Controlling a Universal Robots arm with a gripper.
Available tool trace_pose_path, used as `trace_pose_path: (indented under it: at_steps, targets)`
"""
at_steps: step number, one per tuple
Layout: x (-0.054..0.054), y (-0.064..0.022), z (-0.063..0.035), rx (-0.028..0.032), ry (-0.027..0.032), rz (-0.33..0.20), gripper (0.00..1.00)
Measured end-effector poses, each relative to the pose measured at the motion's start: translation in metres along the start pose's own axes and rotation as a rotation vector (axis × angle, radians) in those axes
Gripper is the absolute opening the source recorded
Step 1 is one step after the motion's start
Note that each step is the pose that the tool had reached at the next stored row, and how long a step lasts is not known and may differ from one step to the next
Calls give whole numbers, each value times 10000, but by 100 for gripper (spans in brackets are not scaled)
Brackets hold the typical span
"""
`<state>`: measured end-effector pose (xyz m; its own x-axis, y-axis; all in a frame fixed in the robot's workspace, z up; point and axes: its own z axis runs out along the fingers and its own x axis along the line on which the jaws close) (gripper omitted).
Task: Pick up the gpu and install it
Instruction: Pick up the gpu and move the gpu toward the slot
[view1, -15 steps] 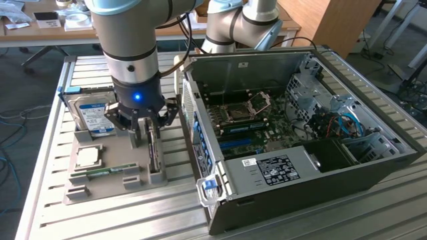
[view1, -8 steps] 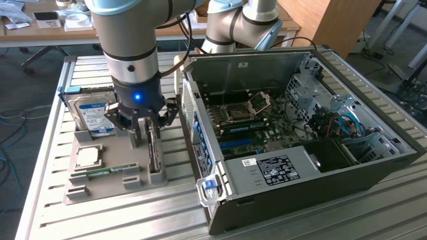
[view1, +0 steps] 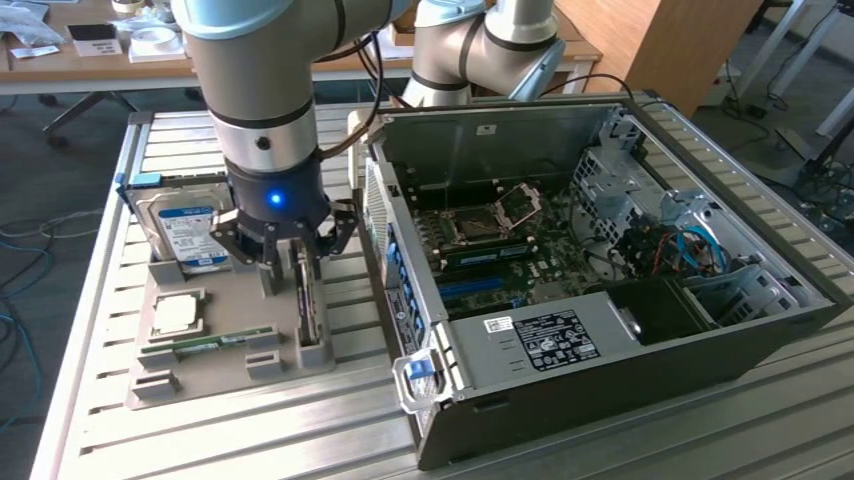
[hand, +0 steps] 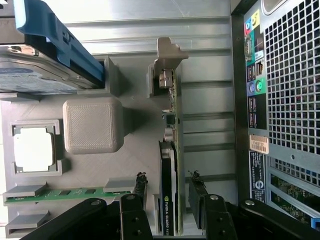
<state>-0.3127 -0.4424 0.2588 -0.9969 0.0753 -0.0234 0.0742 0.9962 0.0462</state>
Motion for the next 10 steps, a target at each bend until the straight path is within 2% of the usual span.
trace_pose_path:
  at_steps: [10]
  targets:
    - [2, -4, 70, 2, 2, 0, 47]
